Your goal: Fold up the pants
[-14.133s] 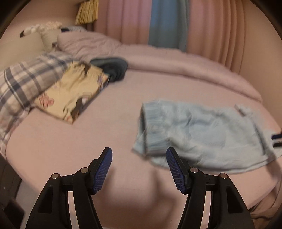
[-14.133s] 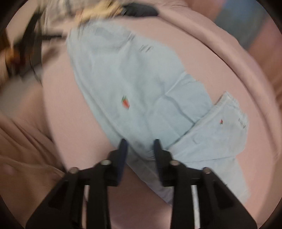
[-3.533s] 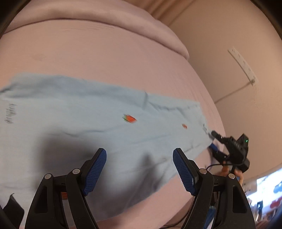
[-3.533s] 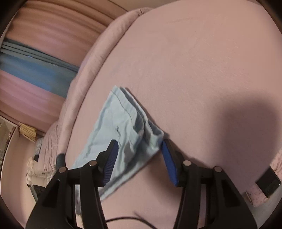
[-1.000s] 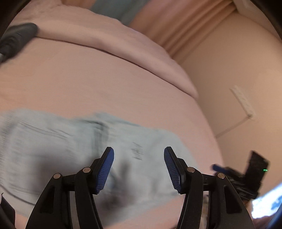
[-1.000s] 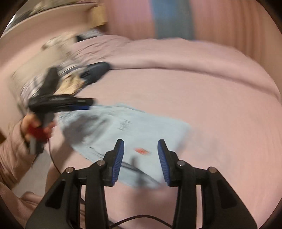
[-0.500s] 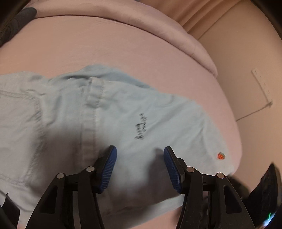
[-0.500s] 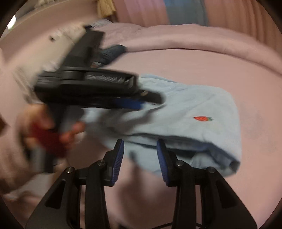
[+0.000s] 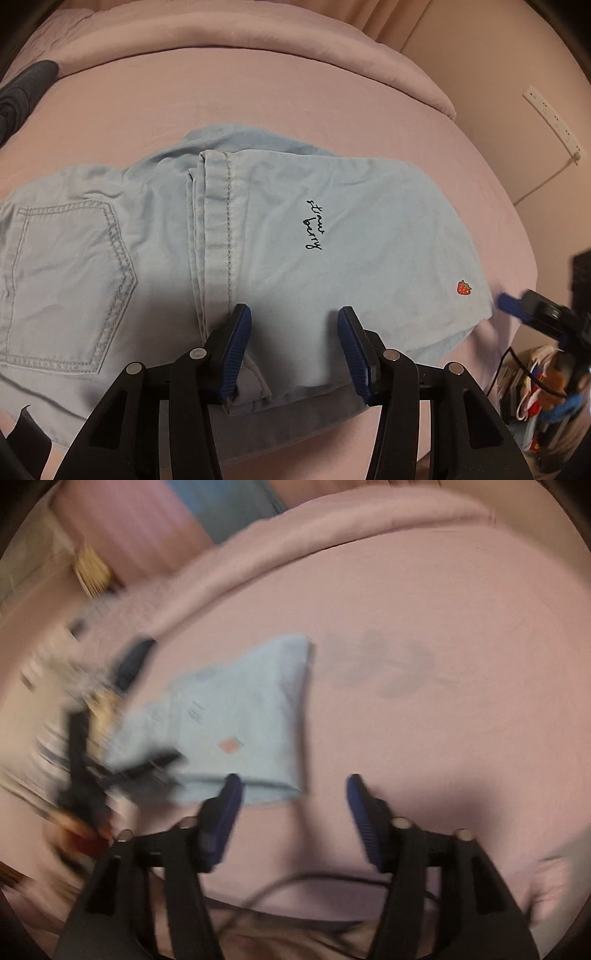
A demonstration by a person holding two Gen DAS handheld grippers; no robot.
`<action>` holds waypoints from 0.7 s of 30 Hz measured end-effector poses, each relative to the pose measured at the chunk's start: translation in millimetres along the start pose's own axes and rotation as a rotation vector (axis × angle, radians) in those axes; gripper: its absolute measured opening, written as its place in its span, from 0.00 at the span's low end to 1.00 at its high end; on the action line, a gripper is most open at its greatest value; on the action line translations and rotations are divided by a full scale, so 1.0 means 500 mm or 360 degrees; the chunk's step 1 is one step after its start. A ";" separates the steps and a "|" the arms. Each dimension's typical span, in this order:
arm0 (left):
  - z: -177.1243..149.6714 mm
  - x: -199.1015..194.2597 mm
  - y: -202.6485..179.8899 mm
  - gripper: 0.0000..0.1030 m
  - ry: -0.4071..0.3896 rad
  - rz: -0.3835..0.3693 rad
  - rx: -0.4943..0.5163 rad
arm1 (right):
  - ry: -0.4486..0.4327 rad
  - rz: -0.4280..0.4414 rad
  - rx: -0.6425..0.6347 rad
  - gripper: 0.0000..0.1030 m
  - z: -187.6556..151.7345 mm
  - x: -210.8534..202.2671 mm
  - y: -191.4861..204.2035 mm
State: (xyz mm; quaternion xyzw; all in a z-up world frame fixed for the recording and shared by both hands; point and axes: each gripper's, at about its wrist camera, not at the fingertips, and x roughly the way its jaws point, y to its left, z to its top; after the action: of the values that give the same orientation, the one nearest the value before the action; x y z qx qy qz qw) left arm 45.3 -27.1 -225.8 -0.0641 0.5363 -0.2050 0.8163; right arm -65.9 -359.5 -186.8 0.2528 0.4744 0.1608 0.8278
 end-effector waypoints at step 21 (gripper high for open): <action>-0.013 -0.085 0.052 0.34 -0.0027 0.0116 -0.0047 | 0.0131 -0.0169 -0.0260 0.44 0.119 0.096 0.059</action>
State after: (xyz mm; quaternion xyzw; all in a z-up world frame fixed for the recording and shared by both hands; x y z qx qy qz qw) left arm 32.0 14.3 -200.8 -0.0582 0.5342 -0.1668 0.8267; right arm 9.0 -327.1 -178.6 0.1521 0.5061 0.1650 0.8328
